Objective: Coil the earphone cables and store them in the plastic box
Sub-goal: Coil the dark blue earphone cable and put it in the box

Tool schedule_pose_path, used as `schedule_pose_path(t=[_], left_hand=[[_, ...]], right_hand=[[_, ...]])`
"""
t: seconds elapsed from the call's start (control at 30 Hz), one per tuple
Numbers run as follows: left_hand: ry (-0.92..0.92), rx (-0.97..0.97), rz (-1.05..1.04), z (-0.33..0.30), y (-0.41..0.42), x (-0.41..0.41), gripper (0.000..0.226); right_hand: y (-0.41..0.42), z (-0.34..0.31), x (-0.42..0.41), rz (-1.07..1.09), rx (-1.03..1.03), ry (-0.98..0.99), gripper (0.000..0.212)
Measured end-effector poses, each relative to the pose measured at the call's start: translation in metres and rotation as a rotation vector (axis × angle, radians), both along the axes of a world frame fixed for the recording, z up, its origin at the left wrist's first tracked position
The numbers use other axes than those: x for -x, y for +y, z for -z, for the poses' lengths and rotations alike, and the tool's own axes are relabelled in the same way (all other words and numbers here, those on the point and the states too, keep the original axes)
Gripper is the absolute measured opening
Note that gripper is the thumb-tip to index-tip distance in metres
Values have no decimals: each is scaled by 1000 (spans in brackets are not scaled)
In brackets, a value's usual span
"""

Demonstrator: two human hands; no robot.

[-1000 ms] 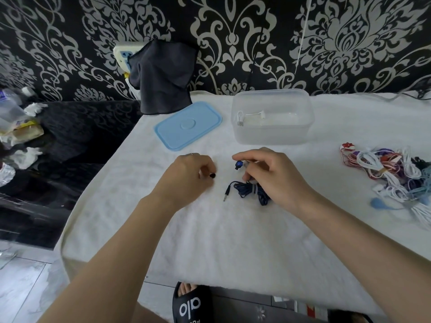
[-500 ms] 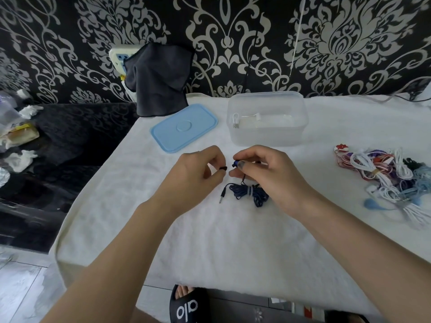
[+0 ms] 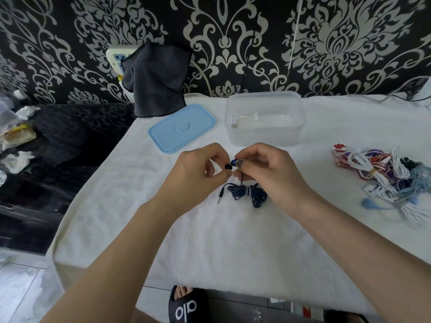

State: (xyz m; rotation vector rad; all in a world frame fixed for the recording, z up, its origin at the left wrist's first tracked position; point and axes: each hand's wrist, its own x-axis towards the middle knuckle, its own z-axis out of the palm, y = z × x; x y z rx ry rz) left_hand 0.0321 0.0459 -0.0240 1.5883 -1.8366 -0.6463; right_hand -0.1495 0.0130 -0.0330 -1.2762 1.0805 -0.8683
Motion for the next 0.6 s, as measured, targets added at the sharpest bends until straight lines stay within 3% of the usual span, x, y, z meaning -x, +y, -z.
schedule_pose_path(t=[0.6], left_hand=[[0,33,27,-3,1,-1,12]], right_hand=[[-4,3,2,-28,41,20,5]])
